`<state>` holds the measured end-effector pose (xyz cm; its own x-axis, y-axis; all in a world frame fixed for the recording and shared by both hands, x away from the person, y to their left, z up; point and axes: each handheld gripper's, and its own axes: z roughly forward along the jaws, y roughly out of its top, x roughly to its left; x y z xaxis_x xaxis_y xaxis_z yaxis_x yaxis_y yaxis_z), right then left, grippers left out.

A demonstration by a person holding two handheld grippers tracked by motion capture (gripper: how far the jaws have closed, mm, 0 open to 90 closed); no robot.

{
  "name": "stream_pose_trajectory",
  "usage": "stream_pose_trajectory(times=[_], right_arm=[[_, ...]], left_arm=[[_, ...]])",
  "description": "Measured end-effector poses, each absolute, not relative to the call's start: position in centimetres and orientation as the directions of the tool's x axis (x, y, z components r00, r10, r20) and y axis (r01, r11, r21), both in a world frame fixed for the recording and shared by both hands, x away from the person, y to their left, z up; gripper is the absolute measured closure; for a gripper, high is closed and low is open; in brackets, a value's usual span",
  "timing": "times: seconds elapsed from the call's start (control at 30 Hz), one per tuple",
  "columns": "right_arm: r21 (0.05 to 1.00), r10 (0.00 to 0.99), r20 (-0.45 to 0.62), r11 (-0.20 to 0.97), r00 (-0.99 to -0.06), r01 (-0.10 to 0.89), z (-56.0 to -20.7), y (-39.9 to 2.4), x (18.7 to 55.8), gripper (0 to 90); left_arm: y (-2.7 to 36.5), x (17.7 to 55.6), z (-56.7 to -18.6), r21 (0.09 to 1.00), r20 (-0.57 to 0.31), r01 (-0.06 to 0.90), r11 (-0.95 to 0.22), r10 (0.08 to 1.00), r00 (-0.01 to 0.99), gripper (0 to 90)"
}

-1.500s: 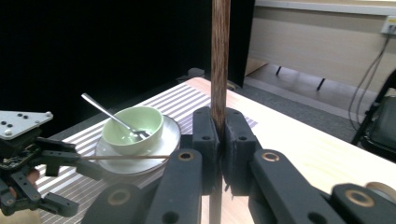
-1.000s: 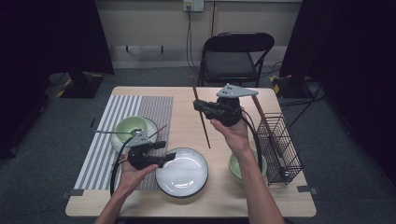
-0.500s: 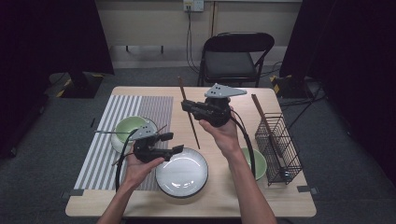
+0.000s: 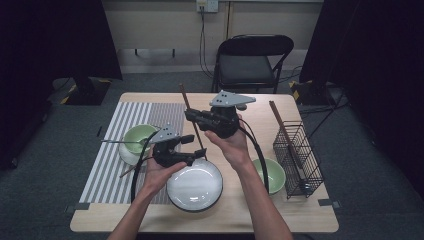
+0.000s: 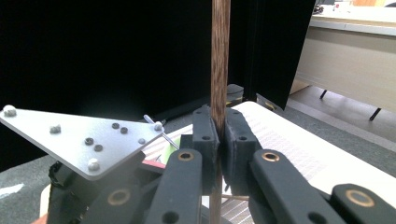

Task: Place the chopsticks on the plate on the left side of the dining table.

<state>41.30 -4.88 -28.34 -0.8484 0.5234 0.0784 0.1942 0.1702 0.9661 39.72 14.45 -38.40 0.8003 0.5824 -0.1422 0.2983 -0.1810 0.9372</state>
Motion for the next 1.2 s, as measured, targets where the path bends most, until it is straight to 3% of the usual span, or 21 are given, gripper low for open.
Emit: stream_pose_trajectory(times=[0.13, 0.53, 0.97, 1.2], right_arm=[[0.968, 0.510, 0.082, 0.164, -0.856, 0.191, -28.3, -4.9, 41.1, 84.9], [0.972, 0.501, 0.097, 0.138, -0.860, 0.190, -28.1, -5.7, 41.1, 84.7], [0.965, 0.464, 0.114, 0.159, -0.878, 0.209, -28.1, -5.1, 41.5, 84.7], [0.961, 0.458, 0.111, 0.175, -0.882, 0.212, -28.3, -4.9, 41.5, 84.7]], left_arm=[[14.5, 40.2, -38.6, 0.938, -0.120, 0.287, -0.194, 0.595, 0.795, 33.8], [16.1, 40.4, -38.5, 0.945, -0.094, 0.273, -0.179, 0.650, 0.754, 38.2], [16.2, 39.9, -36.2, 0.959, -0.109, 0.228, -0.169, 0.522, 0.846, 67.8], [16.5, 39.9, -35.2, 0.965, -0.135, 0.228, -0.128, 0.500, 0.855, 74.6]])
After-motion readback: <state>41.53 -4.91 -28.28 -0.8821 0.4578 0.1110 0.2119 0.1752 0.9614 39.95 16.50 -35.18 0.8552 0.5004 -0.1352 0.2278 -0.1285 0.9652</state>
